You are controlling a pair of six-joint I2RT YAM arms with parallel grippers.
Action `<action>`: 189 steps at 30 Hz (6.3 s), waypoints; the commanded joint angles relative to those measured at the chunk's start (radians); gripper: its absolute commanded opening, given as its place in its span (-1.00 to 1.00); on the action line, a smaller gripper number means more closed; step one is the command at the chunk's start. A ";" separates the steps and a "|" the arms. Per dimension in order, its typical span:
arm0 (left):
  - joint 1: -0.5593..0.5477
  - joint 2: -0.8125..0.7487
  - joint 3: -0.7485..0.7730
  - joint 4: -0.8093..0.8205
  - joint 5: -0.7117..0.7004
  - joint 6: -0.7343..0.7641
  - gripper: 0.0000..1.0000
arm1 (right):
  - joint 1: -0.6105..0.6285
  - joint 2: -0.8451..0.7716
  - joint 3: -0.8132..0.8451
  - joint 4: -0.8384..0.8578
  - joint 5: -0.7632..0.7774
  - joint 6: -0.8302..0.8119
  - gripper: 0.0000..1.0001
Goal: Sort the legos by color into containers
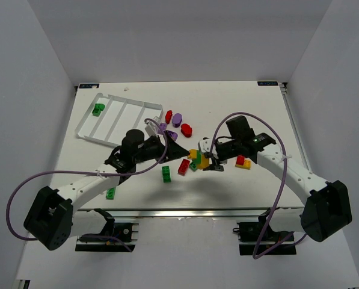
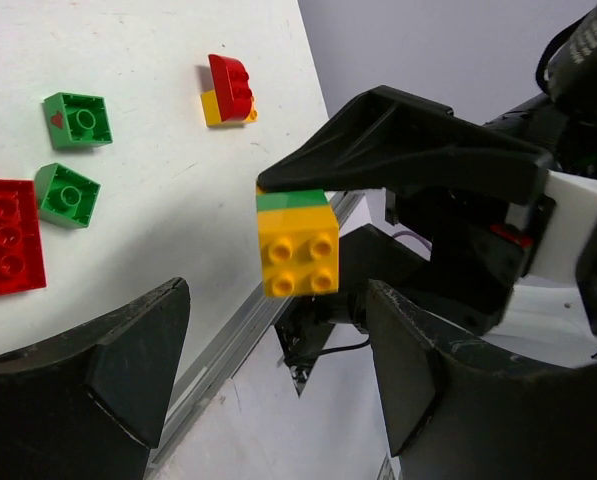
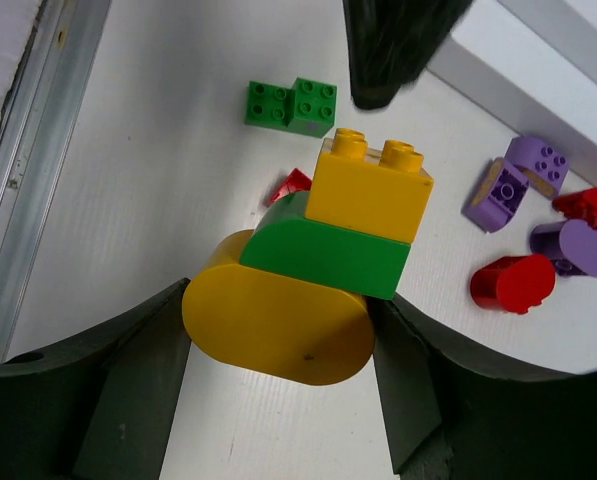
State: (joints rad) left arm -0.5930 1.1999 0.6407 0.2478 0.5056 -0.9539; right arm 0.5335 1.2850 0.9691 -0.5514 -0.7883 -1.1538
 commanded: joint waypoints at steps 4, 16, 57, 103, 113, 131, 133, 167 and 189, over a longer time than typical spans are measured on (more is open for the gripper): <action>-0.034 0.041 0.080 -0.021 0.001 0.055 0.61 | 0.045 0.016 0.057 0.027 -0.023 0.014 -1.00; -0.045 0.085 0.116 -0.051 0.008 0.069 0.59 | 0.077 0.020 0.057 0.079 -0.025 0.062 -1.00; 0.220 -0.112 0.056 -0.133 0.097 0.079 -0.92 | 0.086 0.036 0.011 0.111 0.009 0.065 -1.00; 0.394 -0.505 0.237 -0.783 -0.460 0.098 -0.81 | 0.218 0.904 0.881 0.649 0.365 0.887 0.79; 0.395 -0.445 0.160 -0.468 -0.170 0.107 -0.78 | 0.012 0.608 0.643 0.712 -0.305 1.105 0.57; 0.394 -0.359 -0.026 0.234 0.149 -0.095 -0.63 | 0.060 0.376 0.302 1.133 -0.424 1.954 0.61; 0.392 -0.361 -0.026 0.222 0.148 -0.089 -0.63 | 0.068 0.384 0.322 1.148 -0.413 1.967 0.62; 0.392 -0.411 -0.133 0.338 0.062 -0.194 -0.62 | 0.189 0.424 0.373 1.196 -0.157 2.090 0.32; 0.392 -0.416 -0.131 0.303 0.054 -0.200 -0.29 | 0.203 0.442 0.369 1.239 -0.167 2.103 -0.66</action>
State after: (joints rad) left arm -0.1997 0.8028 0.4980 0.5591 0.5636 -1.1522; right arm 0.7300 1.7237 1.3018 0.6262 -0.9501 0.9600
